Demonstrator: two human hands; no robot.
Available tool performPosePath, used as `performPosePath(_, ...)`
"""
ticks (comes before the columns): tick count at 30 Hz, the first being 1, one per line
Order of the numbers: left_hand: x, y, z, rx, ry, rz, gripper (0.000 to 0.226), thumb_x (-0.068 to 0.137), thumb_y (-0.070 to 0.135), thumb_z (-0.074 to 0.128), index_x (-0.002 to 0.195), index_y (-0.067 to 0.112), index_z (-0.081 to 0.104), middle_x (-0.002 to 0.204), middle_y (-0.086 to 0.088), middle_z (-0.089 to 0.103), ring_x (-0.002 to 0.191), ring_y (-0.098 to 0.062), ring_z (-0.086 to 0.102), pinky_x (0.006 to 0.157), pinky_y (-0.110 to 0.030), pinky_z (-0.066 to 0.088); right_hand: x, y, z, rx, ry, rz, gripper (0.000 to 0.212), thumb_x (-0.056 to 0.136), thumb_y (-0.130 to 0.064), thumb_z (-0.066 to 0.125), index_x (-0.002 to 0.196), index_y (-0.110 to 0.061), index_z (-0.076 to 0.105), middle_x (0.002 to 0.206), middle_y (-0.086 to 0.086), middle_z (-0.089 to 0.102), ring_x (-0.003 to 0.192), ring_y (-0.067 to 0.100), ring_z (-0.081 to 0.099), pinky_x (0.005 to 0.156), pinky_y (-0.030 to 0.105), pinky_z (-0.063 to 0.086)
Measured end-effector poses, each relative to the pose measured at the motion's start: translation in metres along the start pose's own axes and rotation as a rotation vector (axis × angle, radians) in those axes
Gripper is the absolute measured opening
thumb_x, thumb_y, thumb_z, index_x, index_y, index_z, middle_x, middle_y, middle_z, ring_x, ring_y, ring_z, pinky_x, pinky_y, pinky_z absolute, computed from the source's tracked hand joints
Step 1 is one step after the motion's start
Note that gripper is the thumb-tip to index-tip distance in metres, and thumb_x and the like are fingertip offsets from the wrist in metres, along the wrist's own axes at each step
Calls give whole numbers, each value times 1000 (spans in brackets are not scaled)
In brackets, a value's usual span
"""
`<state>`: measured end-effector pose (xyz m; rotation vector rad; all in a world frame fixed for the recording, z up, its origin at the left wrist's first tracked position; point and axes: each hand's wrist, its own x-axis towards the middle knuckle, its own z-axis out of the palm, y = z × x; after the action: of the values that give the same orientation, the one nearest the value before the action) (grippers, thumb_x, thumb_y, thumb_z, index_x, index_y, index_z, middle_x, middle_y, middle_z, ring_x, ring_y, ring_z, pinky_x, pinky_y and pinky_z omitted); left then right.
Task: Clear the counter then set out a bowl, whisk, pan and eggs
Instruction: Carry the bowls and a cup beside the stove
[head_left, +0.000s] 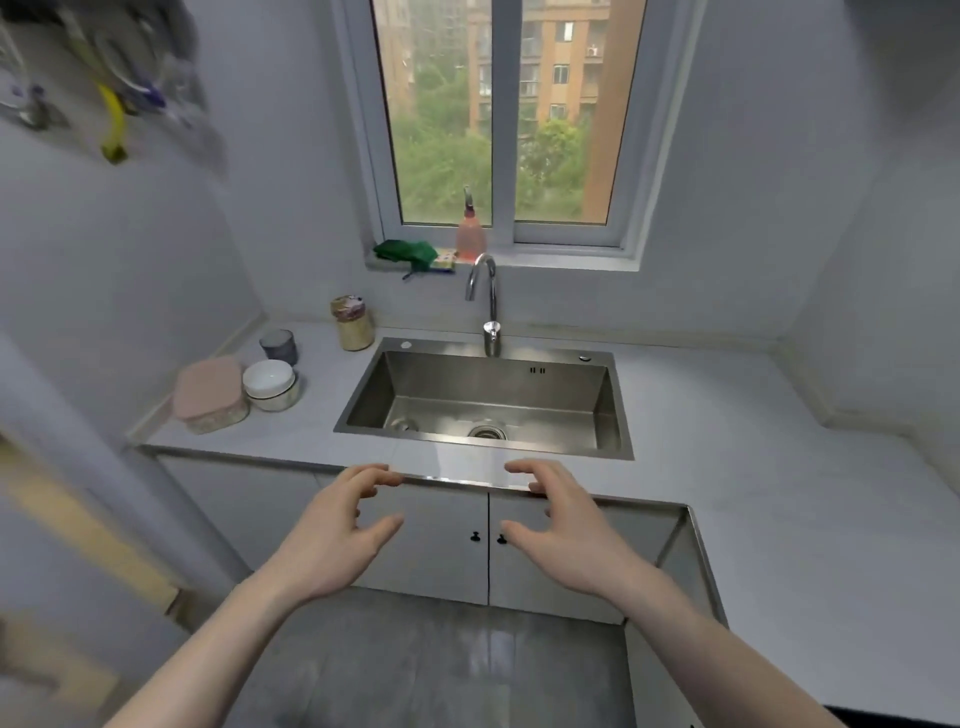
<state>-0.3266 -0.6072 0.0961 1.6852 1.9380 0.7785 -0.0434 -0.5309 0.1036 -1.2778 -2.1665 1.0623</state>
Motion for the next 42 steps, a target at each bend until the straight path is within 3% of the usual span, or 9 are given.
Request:
performPosePath(12,79,-77,-60,-3,226,-292,35,92,35,69,126,38,60,142,16,52,120,-6,56,97,-32,51,204,-24,20,26,-278,-116,55,89,-35,69,139,-41,47,131,-30,41,126,0,48,106,27,44)
performPosePath(20,160,-159,-112,-30,299,-404,33,91,28,72,121,36,62,138,13,55,118,-11,59,96,-35,52,307,-31,56,-9,-334,-129,50,90,-37,68,135,-44,48,134,-30,45,123,-3,50,103,23,45)
performPosePath(25,257,-227,-151,-24,252,-425,34,90,28,72,123,32,62,130,10,58,114,-10,59,93,-31,50,385,-32,96,-10,-311,-64,47,89,-38,67,130,-50,48,130,-32,48,120,-6,53,90,19,49)
performPosePath(31,373,-328,-200,2,115,-446,31,88,22,74,118,24,66,123,4,59,106,-16,63,90,-31,48,490,-61,180,26,-325,98,49,87,-37,70,132,-42,51,129,-18,54,104,-3,61,72,14,52)
performPosePath(35,449,-396,-232,7,41,-488,35,87,18,74,121,18,67,117,-7,68,98,-21,67,81,-26,47,552,-81,245,77,-359,217,57,84,-36,72,137,-35,52,125,-16,54,96,7,67,90,33,57)
performPosePath(38,504,-435,-241,48,-42,-511,39,85,14,73,124,12,67,115,-15,65,76,-17,65,65,-23,47,580,-92,276,95,-381,288,57,87,-37,70,140,-36,50,134,-17,52,102,4,64,80,23,55)
performPosePath(40,535,-455,-238,73,-79,-522,45,82,14,74,127,13,67,123,-19,64,79,-20,67,73,-26,51,590,-97,286,126,-372,329,56,88,-36,69,140,-36,49,136,-17,51,105,3,63,64,17,54)
performPosePath(42,562,-477,-231,94,-111,-532,53,80,16,74,133,13,65,134,-17,60,109,-29,67,98,-32,51,596,-97,294,126,-351,365,56,88,-36,69,140,-36,49,136,-17,51,104,3,63,63,17,53)
